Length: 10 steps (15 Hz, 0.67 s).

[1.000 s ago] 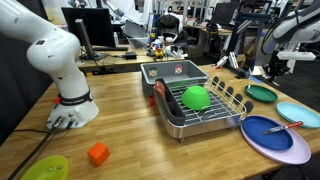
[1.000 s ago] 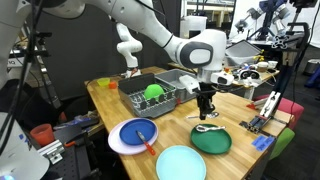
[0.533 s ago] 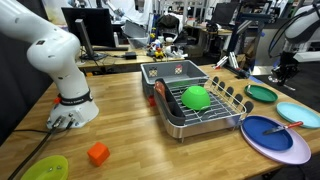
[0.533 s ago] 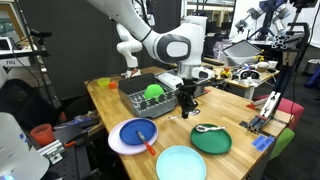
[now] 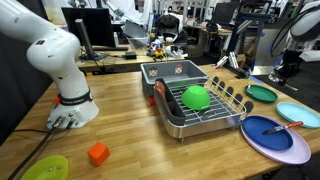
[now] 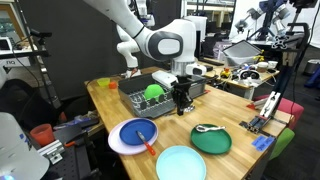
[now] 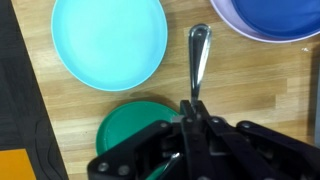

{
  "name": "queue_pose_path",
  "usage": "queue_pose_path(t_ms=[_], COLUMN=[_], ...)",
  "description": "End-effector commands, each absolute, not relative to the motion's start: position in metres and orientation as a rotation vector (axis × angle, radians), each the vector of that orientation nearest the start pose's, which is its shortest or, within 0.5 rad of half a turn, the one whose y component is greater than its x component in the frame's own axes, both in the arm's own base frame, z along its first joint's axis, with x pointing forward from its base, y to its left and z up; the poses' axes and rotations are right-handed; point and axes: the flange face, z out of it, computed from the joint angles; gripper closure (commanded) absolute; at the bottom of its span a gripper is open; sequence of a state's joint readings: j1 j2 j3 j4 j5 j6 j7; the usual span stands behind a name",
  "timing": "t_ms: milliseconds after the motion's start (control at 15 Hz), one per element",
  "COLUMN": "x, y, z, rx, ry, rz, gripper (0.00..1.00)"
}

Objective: Move the silver spoon from the green pate to the blue plate

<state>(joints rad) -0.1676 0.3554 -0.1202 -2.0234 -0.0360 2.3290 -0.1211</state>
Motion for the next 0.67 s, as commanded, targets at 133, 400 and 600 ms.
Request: queue_pose_path(t_ms=[133,400,600], x=[0.562,0.535,0.513], y=[-0.162,-0.150,-0.133], z=[0.267,0.247,0.237], rx=[-3.225,-3.271,-3.239], ry=[0.082,-0.247,-0.515], rz=[0.130,0.268,0.316], gripper=[0.99,0.99,0.99])
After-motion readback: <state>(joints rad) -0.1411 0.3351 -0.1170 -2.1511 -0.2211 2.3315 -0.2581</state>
